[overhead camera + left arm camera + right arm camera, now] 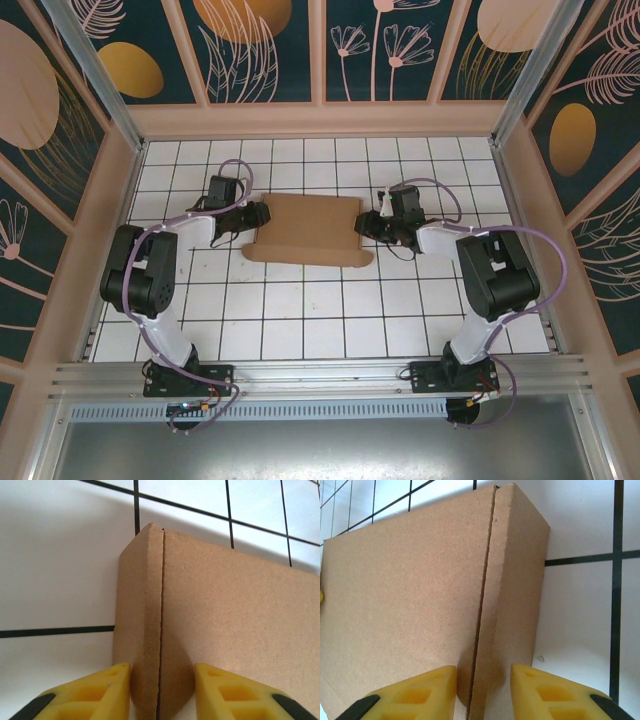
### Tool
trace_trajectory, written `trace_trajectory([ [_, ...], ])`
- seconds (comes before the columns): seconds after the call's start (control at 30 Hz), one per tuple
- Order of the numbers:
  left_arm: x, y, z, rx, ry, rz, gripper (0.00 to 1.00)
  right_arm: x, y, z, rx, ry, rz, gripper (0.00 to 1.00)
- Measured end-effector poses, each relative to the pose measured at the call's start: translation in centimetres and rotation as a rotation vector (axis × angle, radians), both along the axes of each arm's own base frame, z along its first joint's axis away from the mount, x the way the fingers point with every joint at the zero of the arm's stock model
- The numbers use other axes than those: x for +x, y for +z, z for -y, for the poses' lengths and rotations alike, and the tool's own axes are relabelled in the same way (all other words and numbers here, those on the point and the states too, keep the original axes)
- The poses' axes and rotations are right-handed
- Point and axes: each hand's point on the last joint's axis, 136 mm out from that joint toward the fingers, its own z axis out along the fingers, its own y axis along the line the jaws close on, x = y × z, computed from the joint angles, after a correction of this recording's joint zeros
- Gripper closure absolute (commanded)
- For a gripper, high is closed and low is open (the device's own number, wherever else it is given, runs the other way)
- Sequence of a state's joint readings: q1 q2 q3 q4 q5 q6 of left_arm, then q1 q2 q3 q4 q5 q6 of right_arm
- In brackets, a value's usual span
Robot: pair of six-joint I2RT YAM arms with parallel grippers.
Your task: Fold the paper box
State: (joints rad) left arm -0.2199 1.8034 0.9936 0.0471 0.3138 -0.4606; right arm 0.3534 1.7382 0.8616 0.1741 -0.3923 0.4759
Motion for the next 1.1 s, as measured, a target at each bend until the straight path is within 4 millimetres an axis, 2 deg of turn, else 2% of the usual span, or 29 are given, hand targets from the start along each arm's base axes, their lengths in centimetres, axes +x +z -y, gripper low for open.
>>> trace_trajectory([
  [0.07,0.3,0.0,0.0,-0.001,0.0,0.008,0.66,0.2,0.0,0.2,-0.012,-0.012,0.009,0.56],
  [0.13,0.3,0.1,0.0,0.003,-0.005,0.014,0.62,0.3,0.0,0.8,-0.058,-0.039,0.019,0.42],
  [0.27,0.4,0.1,0.1,0.008,-0.014,0.023,0.61,-0.2,1.3,2.2,-0.146,-0.085,0.052,0.33],
  [0.33,0.4,0.2,0.1,0.006,-0.024,0.028,0.61,-0.1,3.4,2.8,-0.149,-0.105,0.097,0.39],
  [0.37,0.4,0.2,0.1,0.004,-0.027,0.03,0.61,0.1,4.5,3.0,-0.143,-0.112,0.122,0.47],
  [0.43,0.4,0.2,0.1,0.0,-0.036,0.032,0.62,0.6,6.7,3.9,-0.109,-0.144,0.171,0.75],
  [0.47,0.3,0.1,0.1,-0.003,-0.039,0.034,0.62,0.9,7.6,4.5,-0.084,-0.169,0.196,0.8],
  [0.53,0.3,0.1,0.2,-0.016,-0.047,0.043,0.62,1.1,8.7,6.0,-0.015,-0.23,0.229,0.76],
  [0.6,0.3,0.1,0.3,-0.03,-0.055,0.052,0.63,0.7,8.4,7.4,0.043,-0.272,0.233,0.69],
  [0.67,0.1,0.2,0.6,-0.046,-0.072,0.057,0.64,0.1,7.6,7.8,0.076,-0.28,0.199,0.55],
  [0.73,-0.1,0.2,0.9,-0.061,-0.088,0.057,0.65,-0.1,7.5,7.3,0.097,-0.254,0.19,0.42],
  [0.9,-0.4,0.2,1.5,-0.089,-0.122,0.054,0.68,-0.3,8.3,5.9,0.149,-0.172,0.212,0.35],
  [1.0,-0.4,0.1,1.8,-0.113,-0.14,0.054,0.72,-0.5,7.1,5.3,0.149,-0.131,0.184,0.25],
  [1.1,-0.3,0.0,1.8,-0.155,-0.159,0.051,0.75,-0.5,5.0,5.0,0.137,-0.108,0.131,0.18],
])
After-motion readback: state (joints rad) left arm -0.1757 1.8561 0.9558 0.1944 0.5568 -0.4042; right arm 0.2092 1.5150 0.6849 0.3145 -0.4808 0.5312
